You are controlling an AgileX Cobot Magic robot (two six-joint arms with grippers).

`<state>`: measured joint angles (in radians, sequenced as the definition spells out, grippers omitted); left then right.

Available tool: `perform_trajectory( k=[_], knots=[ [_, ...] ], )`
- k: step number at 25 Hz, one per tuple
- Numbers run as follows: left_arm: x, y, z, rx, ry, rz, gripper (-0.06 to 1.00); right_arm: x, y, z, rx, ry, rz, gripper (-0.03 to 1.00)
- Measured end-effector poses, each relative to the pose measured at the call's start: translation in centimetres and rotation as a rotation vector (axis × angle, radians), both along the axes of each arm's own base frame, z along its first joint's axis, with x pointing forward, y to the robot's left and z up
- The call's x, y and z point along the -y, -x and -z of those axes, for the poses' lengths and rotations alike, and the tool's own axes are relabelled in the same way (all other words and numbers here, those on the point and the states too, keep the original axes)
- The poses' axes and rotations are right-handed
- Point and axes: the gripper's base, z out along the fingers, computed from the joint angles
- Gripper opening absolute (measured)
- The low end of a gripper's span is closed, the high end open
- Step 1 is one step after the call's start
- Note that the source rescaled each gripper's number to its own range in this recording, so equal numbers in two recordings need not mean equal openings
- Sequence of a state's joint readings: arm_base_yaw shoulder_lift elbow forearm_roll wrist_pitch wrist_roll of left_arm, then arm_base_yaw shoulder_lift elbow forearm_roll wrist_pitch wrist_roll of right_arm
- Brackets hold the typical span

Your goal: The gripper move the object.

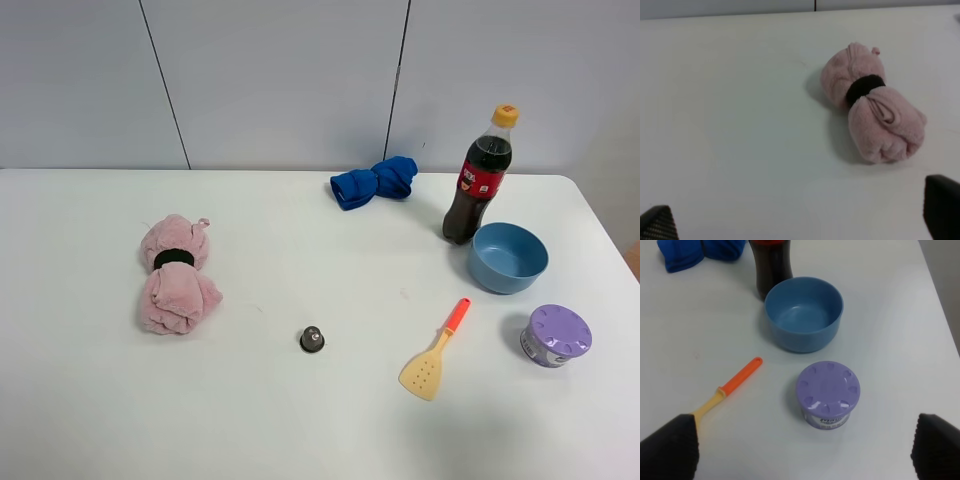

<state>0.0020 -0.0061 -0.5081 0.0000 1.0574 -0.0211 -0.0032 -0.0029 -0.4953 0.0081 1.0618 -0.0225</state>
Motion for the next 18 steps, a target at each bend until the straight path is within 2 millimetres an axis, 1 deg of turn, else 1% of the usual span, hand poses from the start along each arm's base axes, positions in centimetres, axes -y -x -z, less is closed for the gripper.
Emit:
perform_trajectory(
  k=[12, 18],
  knots=[
    [0.0, 0.0, 0.0, 0.0, 0.0, 0.0, 1.0, 0.06, 0.0, 0.0, 0.0, -0.013, 0.015, 0.61],
    [0.0, 0.0, 0.0, 0.0, 0.0, 0.0, 1.0, 0.92, 0.03, -0.04, 0.007, -0.044, 0.136, 0.61]
  ],
)
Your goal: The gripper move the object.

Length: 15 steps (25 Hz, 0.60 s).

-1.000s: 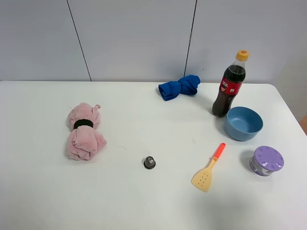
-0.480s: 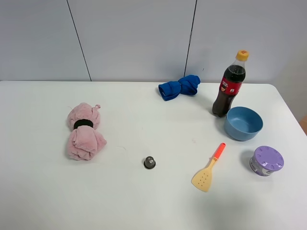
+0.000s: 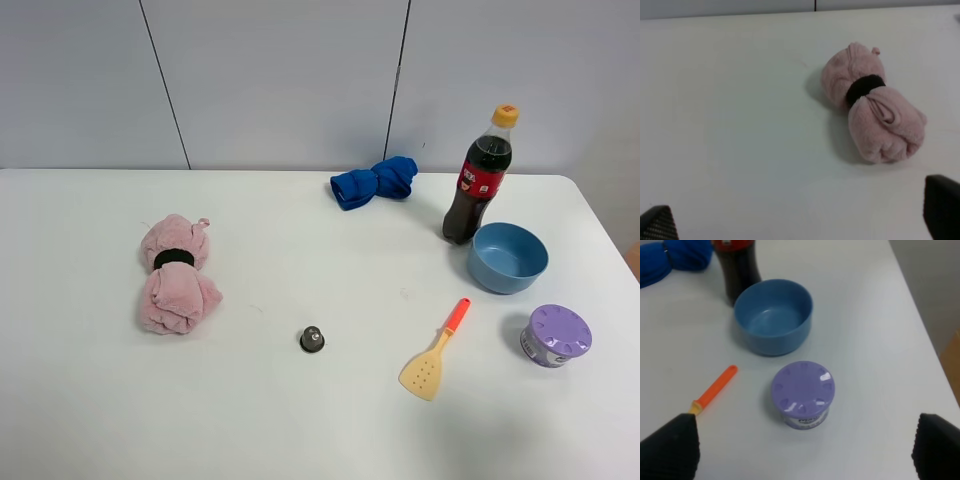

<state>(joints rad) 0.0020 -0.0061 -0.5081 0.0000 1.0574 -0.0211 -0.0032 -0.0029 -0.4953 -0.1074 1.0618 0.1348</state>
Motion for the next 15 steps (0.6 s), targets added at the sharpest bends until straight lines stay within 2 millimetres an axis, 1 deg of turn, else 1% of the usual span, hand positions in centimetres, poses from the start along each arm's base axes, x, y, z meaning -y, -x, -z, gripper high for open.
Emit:
perform_trajectory(
  k=[2, 5, 6, 10, 15],
  knots=[
    [0.0, 0.0, 0.0, 0.0, 0.0, 0.0, 1.0, 0.1, 0.0, -0.01, 0.001, 0.0, 0.006, 0.59],
    [0.0, 0.0, 0.0, 0.0, 0.0, 0.0, 1.0, -0.25, -0.04, 0.02, -0.004, 0.014, -0.077, 0.5],
    [0.0, 0.0, 0.0, 0.0, 0.0, 0.0, 1.0, -0.37, -0.04, 0.03, -0.005, 0.018, -0.101, 0.49],
    [0.0, 0.0, 0.0, 0.0, 0.0, 0.0, 1.0, -0.44, -0.04, 0.03, -0.006, 0.032, -0.121, 0.46],
    [0.0, 0.0, 0.0, 0.0, 0.0, 0.0, 1.0, -0.45, -0.04, 0.03, -0.007, 0.05, -0.133, 0.46]
  ],
)
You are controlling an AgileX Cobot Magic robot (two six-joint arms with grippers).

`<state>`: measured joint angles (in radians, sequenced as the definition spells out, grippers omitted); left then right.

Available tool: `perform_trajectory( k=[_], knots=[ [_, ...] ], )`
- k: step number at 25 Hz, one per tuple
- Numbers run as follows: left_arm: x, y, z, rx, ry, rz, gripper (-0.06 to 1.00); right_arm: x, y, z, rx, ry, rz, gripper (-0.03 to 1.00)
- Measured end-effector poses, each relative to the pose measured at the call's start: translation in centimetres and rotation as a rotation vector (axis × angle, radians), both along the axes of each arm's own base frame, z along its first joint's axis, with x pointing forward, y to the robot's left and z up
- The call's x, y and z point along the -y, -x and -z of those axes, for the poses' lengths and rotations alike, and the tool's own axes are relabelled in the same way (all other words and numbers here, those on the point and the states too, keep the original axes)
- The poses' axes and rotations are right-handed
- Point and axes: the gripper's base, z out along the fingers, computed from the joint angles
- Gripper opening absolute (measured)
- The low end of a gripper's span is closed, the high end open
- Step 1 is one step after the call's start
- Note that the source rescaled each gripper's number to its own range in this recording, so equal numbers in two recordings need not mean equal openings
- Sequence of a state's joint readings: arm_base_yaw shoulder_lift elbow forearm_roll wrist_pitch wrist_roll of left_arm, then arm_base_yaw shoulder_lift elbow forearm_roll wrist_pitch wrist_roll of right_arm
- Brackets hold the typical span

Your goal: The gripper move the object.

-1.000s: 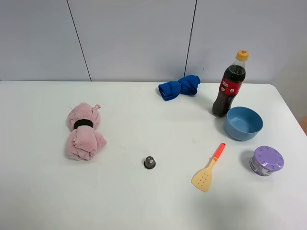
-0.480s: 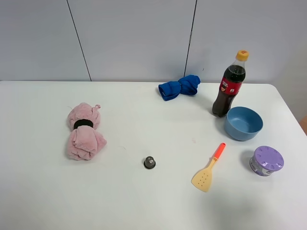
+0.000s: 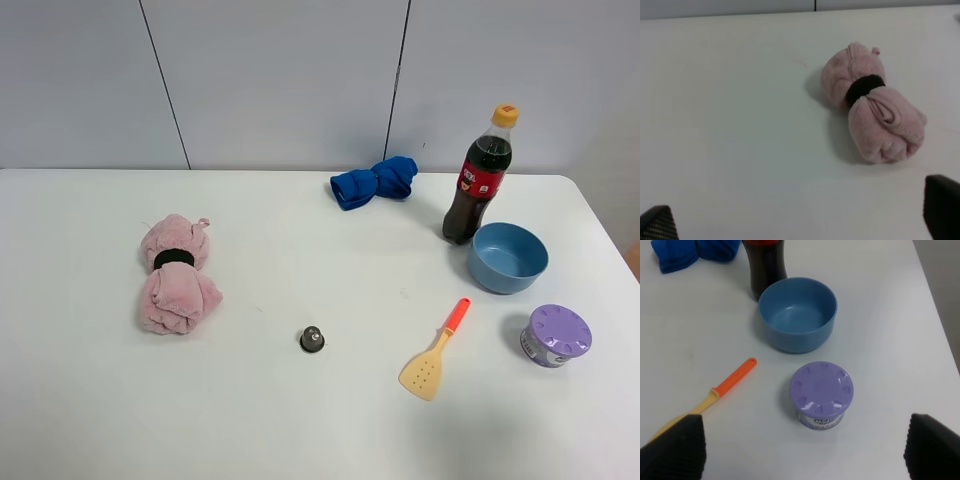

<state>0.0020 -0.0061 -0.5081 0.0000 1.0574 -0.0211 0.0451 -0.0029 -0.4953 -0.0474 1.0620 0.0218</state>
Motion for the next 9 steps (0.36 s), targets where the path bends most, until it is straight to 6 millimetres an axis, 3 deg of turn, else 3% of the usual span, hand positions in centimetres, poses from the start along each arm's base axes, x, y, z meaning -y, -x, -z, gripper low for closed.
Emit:
perform_trajectory(
  k=[9],
  knots=[
    [0.0, 0.0, 0.0, 0.0, 0.0, 0.0, 1.0, -0.11, 0.0, 0.0, 0.0, 0.008, -0.018, 0.45]
  ],
)
